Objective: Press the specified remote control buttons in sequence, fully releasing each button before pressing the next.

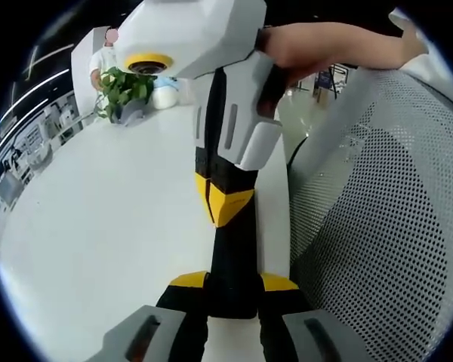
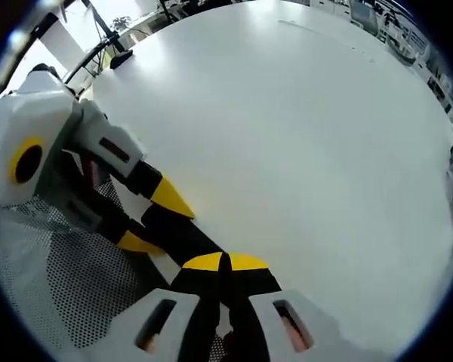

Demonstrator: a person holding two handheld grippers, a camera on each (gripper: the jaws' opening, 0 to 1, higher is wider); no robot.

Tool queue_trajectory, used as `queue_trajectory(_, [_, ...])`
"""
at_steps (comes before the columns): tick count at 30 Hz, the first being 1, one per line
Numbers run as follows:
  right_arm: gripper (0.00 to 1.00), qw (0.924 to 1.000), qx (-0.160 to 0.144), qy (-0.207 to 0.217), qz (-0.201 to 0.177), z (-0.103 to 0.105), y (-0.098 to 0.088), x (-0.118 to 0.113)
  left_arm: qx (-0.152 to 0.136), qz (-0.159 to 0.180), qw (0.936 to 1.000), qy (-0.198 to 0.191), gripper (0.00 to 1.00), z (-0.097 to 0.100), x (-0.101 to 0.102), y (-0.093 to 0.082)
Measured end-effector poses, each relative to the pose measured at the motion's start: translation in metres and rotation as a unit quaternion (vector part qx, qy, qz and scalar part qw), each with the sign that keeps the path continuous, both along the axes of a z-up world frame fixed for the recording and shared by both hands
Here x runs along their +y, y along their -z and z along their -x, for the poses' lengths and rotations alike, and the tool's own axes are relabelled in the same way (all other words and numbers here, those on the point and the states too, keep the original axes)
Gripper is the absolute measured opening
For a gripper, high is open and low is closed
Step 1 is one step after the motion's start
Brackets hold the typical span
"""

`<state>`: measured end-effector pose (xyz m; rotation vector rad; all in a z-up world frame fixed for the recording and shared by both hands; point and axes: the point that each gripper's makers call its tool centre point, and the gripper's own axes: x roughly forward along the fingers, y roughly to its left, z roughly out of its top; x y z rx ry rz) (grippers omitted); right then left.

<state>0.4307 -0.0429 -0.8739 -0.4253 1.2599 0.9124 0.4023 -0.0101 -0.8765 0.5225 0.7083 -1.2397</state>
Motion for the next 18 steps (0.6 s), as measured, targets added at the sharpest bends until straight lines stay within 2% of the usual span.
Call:
queue_trajectory(4, [0.0, 0.9999, 0.005, 0.011, -0.006, -0.0001, -0.0001, -0.0001, 0.0, 0.0, 1.0, -0.001, 0.24, 0.0001, -0.0003, -0.0002])
queue_trajectory(9, [0.0, 1.0, -0.004, -0.006, -0.004, 0.0023, -0.001, 0.0003, 0.0, -0.001, 1.0, 0.0, 0.24, -0.0008, -0.0004, 0.0008])
queue_trajectory(18, [0.0, 0.9999, -0.004, -0.009, -0.005, 0.0019, -0.0011, -0.0006, 0.0, -0.005, 1.0, 0.0, 0.24, -0.0009, -0.0009, 0.001])
